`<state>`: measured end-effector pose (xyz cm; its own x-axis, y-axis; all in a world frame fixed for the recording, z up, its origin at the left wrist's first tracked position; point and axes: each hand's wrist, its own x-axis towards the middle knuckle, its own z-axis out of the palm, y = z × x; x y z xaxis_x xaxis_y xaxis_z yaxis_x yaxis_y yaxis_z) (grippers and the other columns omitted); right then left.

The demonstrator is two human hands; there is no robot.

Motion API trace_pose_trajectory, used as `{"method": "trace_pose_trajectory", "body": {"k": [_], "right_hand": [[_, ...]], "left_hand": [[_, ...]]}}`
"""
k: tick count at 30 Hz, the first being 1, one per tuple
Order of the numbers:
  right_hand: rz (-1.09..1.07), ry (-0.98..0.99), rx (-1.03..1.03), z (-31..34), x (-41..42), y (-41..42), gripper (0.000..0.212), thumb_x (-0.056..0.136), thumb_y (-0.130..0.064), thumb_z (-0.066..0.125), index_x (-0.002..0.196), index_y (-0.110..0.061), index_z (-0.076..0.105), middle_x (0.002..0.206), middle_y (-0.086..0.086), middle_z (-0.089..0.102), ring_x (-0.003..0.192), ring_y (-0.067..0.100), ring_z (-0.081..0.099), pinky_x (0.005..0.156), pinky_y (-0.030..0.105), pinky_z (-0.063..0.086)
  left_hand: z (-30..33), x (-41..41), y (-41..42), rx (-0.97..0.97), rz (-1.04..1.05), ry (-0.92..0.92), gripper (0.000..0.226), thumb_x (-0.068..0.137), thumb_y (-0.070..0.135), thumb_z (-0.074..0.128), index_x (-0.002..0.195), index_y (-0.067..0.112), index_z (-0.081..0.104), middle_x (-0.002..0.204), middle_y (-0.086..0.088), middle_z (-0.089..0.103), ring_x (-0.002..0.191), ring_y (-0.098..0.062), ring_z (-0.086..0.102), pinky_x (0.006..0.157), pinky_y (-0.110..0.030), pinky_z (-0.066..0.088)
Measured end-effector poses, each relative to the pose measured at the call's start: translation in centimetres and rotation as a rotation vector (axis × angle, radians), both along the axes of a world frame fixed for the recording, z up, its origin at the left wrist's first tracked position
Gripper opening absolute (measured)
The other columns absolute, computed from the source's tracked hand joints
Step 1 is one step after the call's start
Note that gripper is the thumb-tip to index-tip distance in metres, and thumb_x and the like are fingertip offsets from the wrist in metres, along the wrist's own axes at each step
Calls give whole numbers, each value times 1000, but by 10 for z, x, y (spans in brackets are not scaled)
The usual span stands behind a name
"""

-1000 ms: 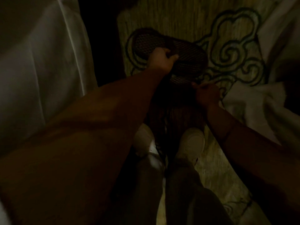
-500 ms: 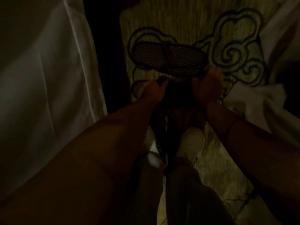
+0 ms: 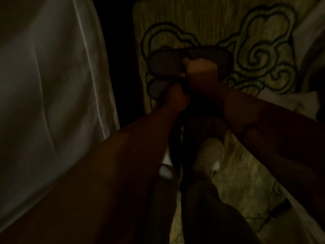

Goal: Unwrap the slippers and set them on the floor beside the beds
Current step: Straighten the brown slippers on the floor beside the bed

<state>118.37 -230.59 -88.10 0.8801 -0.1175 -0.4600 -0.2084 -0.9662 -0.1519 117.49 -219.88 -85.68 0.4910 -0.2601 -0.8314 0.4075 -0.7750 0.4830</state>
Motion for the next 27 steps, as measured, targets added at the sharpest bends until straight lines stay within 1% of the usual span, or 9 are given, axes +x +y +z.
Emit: {"method": "trace_pose_trajectory", "body": {"k": [6, 11, 14, 16, 18, 20, 22, 24, 27], "right_hand": [[13, 60, 6, 6, 6, -9, 25, 95, -22, 54, 107, -3, 65, 107, 21, 67, 97, 37, 64, 75, 39, 43], [-112, 118, 5, 7, 7, -2, 25, 97, -14, 45, 102, -3, 68, 104, 18, 70, 97, 34, 66, 73, 35, 42], [-107, -70, -93, 12, 6, 3, 29, 93, -17, 48, 84, 1, 69, 81, 20, 70, 76, 33, 69, 60, 33, 40], [-108, -3, -35, 10, 4, 6, 29, 95, -16, 45, 93, 4, 66, 90, 24, 69, 84, 37, 67, 63, 37, 35], [-112, 4, -17, 6, 7, 6, 31, 96, -15, 39, 95, 4, 65, 96, 25, 68, 89, 38, 65, 66, 38, 32], [-100, 23, -124, 17, 9, 11, 32, 92, -13, 42, 81, -2, 70, 81, 18, 71, 77, 31, 69, 61, 34, 37], [-63, 75, -112, 34, 18, 11, 31, 82, -12, 49, 59, -11, 70, 58, 7, 67, 55, 22, 67, 52, 25, 44], [-41, 151, -154, 41, 20, 7, 24, 74, -12, 59, 51, -13, 67, 50, 2, 62, 46, 18, 64, 45, 20, 42], [-59, 102, 2, 25, 22, -1, 30, 90, -10, 44, 79, 0, 70, 78, 19, 70, 75, 32, 70, 61, 31, 44]], "left_hand": [[6, -6, -4, -36, 102, -38, 42, 101, 10, 55, 140, -3, 50, 146, -22, 50, 135, -37, 47, 114, -43, 34], [4, -5, -3, -31, 16, 31, 46, 99, 8, 59, 141, -5, 47, 147, -24, 48, 136, -39, 45, 114, -46, 34], [6, -7, -3, -14, 48, 64, 46, 99, 8, 58, 142, -5, 46, 146, -25, 48, 134, -40, 46, 114, -43, 34], [6, -6, -5, -2, 68, 75, 44, 98, 9, 61, 138, -6, 51, 141, -25, 53, 130, -41, 50, 111, -45, 38], [8, -5, -5, 8, 36, 89, 46, 96, 7, 62, 138, -7, 49, 144, -25, 51, 132, -38, 49, 110, -37, 37], [9, -6, -4, -4, 35, 107, 49, 93, 2, 65, 138, -6, 49, 143, -26, 52, 126, -34, 55, 104, -30, 45], [9, -8, -3, 17, 101, 139, 49, 88, 2, 69, 134, -4, 54, 133, -25, 60, 116, -31, 63, 97, -35, 55], [9, -8, -8, 12, 78, 153, 49, 90, 6, 68, 135, -5, 53, 134, -26, 59, 123, -37, 59, 105, -42, 49], [8, -7, -18, 11, -55, 114, 54, 104, 17, 50, 151, 0, 30, 160, -19, 28, 147, -29, 30, 117, -27, 17]]}}
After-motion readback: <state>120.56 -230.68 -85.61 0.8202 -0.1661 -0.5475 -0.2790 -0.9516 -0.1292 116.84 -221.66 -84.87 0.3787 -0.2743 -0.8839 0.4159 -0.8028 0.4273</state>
